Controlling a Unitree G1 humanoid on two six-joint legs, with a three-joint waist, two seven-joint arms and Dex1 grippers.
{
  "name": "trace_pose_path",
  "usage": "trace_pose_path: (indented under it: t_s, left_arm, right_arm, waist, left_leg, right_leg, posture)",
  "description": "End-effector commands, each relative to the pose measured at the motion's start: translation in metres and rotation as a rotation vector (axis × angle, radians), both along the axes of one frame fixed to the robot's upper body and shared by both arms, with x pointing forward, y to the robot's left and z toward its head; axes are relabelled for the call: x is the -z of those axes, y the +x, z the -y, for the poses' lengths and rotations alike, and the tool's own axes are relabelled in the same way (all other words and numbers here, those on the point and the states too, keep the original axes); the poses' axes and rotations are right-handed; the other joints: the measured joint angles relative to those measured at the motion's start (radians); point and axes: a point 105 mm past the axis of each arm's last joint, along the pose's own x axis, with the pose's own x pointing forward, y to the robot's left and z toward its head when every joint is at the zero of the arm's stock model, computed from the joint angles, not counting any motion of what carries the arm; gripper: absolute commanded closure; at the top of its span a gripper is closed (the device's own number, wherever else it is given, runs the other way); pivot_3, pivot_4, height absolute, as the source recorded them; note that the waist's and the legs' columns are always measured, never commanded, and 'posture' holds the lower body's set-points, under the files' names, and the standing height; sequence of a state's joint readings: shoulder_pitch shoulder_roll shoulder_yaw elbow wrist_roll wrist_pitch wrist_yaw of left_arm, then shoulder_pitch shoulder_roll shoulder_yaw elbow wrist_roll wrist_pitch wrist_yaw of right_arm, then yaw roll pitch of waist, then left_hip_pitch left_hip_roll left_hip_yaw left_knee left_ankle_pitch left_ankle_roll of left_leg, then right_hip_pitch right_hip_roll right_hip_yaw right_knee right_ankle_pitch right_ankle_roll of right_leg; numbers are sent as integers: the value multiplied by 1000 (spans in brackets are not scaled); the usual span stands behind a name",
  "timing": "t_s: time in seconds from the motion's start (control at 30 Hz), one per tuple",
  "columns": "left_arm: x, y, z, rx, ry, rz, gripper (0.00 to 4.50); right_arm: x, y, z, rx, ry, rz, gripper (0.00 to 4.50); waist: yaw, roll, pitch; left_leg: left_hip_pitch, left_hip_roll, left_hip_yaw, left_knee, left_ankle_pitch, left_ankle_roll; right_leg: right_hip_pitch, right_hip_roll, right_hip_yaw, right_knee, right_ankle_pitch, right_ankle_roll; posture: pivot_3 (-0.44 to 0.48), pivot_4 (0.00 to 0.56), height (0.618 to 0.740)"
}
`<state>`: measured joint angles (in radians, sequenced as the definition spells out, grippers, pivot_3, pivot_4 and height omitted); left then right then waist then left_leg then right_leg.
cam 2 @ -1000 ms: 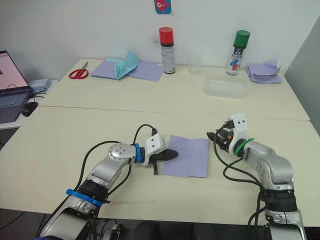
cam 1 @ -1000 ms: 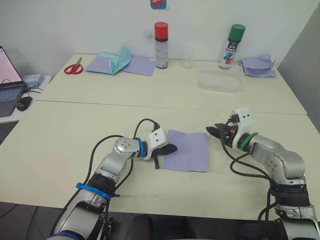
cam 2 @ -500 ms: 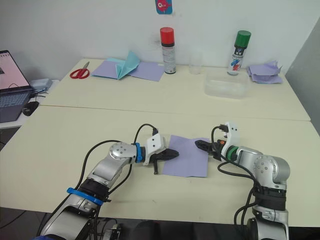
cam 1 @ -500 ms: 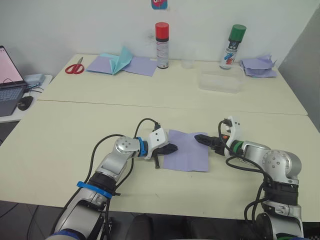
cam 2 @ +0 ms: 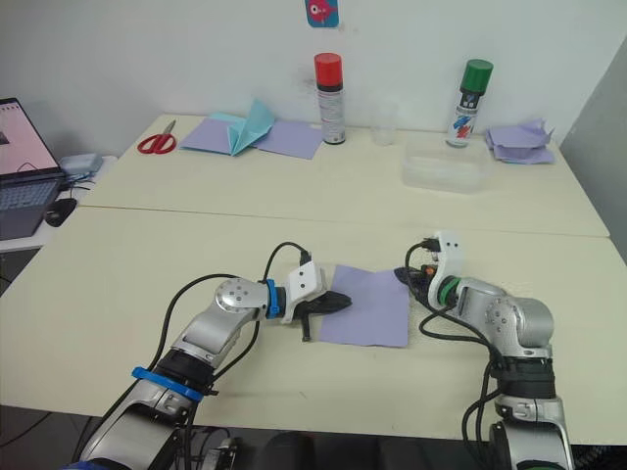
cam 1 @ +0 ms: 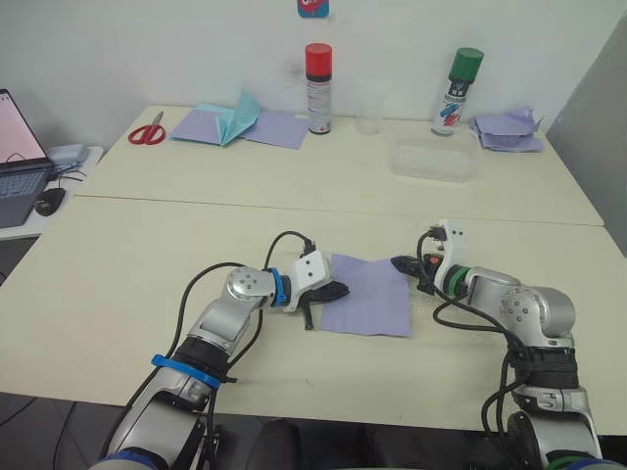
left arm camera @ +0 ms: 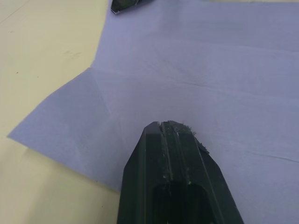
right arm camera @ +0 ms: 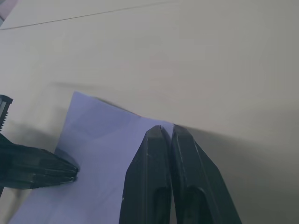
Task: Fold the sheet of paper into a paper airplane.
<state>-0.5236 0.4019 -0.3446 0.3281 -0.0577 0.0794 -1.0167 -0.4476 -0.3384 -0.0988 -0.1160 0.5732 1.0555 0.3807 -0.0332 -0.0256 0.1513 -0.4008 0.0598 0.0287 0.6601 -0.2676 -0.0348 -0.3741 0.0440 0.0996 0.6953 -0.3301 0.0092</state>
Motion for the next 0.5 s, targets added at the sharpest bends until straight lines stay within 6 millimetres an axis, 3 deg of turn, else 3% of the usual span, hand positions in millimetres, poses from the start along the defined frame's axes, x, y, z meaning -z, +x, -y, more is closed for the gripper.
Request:
trace_pose_path:
  t_s: [0.03, 0.27, 0.5]
  left_arm:
    - [32, -10, -5, -2, 95, -90, 4500]
    - [31, -9, -6, -2, 98, -87, 4500]
    - [31, -8, -6, -3, 98, -85, 4500]
  right_arm:
    - [-20, -11, -22, -151, -78, 173, 4444]
    - [-6, -23, -30, -321, -331, 321, 4444]
    - [8, -24, -28, -351, -379, 320, 4444]
  waist:
    - [0, 0, 0]
    - [1, 0, 0]
    - [2, 0, 0]
  left_leg:
    - [0, 0, 0, 0, 0, 0]
    - [-1, 0, 0, 0, 0, 0]
    - [-1, 1, 1, 0, 0, 0]
  right_leg:
    - [0, 0, 0, 0, 0, 0]
    - [1, 0, 0, -4, 0, 0]
    - [1, 0, 0, -6, 1, -1]
  posture:
    - [0, 150, 740]
    - [0, 150, 740]
    - [0, 150, 740]
